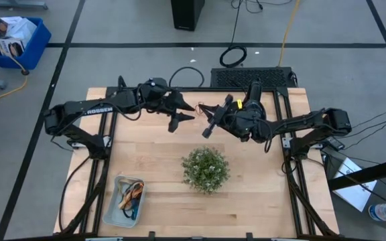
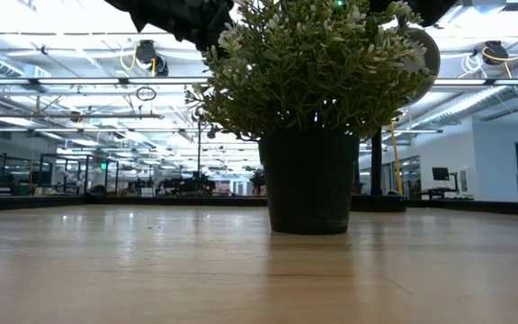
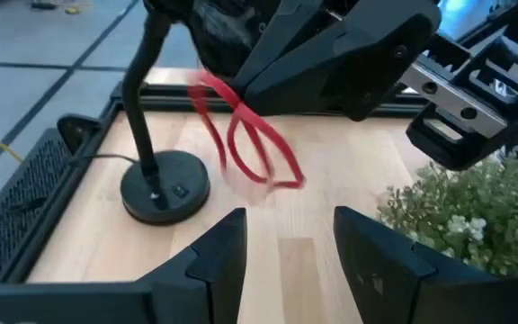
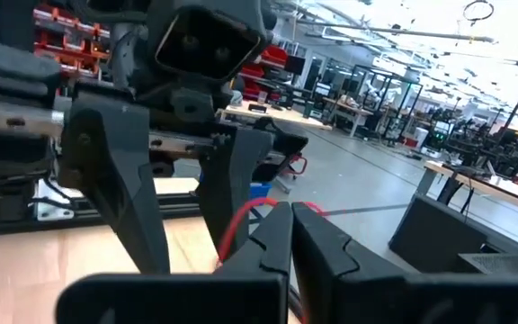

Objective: Pick and place rubber bands into bin
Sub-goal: Put the red rubber band into the blue bin

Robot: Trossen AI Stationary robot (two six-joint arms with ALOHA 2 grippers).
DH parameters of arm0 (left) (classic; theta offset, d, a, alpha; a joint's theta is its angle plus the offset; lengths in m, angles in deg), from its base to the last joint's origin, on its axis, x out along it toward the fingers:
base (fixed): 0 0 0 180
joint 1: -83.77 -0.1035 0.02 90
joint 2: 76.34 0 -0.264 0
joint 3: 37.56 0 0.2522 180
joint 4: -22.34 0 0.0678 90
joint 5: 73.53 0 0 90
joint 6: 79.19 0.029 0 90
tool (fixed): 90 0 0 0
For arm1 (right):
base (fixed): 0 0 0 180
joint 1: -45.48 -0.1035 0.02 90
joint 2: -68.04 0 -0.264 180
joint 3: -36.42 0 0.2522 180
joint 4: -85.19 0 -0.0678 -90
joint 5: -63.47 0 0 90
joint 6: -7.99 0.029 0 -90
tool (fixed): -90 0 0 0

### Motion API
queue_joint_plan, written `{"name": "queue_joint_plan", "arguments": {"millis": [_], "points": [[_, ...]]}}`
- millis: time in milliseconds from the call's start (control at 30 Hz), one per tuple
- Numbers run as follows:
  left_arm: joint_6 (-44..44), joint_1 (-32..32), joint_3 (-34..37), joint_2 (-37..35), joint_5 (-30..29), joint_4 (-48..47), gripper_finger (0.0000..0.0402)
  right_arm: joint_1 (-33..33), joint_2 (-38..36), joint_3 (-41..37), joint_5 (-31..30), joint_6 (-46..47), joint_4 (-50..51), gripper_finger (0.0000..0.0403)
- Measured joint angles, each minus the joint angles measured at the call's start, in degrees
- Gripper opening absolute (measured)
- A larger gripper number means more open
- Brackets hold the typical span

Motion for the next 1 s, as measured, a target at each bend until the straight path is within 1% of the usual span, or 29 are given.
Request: {"name": "queue_joint_plan", "arguments": {"millis": [133, 367, 500, 567, 633, 733, 800, 833, 1000], "points": [[-0.01, -0.02, 0.0, 0.31, -0.15, 0.54, 0.0175, 0.01, -0.07, 0.0, -0.02, -0.14, -0.14, 0.0], [-1.55, 0.81, 0.0, 0.29, 1.14, 6.39, 0.0175, 0.01, -0.07, 0.0, -0.02, -0.12, 0.88, 0.0], [-2.62, 0.85, 0.0, 0.27, 0.66, 6.53, 0.017, 0.01, -0.07, 0.0, -0.09, -0.36, 1.14, 0.0], [-2.56, 0.85, 0.0, 0.27, 0.66, 6.55, 0.0155, 0.01, -0.07, 0.0, -0.11, -0.36, 1.74, 0.0], [-2.37, 0.85, 0.0, 0.27, 0.66, 6.6, 0.0128, 0.01, -0.07, 0.0, -0.11, -0.36, 2.13, 0.0], [-2.04, 0.85, 0.0, 0.27, 0.64, 6.59, 0.0073, 0.01, -0.07, 0.0, -0.11, -0.34, 2.22, 0.0], [-1.14, 0.85, 0.0, 0.27, 0.62, 6.57, 0.003, 0.01, -0.07, 0.0, -0.05, 0.07, 2.22, 0.0], [-0.95, 0.85, 0.0, 0.27, 0.62, 6.51, 0.0016, 0.01, -0.07, 0.0, -0.06, 0.1, 2.24, 0.0], [-1.71, 0.85, 0.0, 0.27, -0.43, 6.44, 0.0006, 0.01, -0.07, 0.0, -0.02, 0.18, 2.24, 0.0]]}}
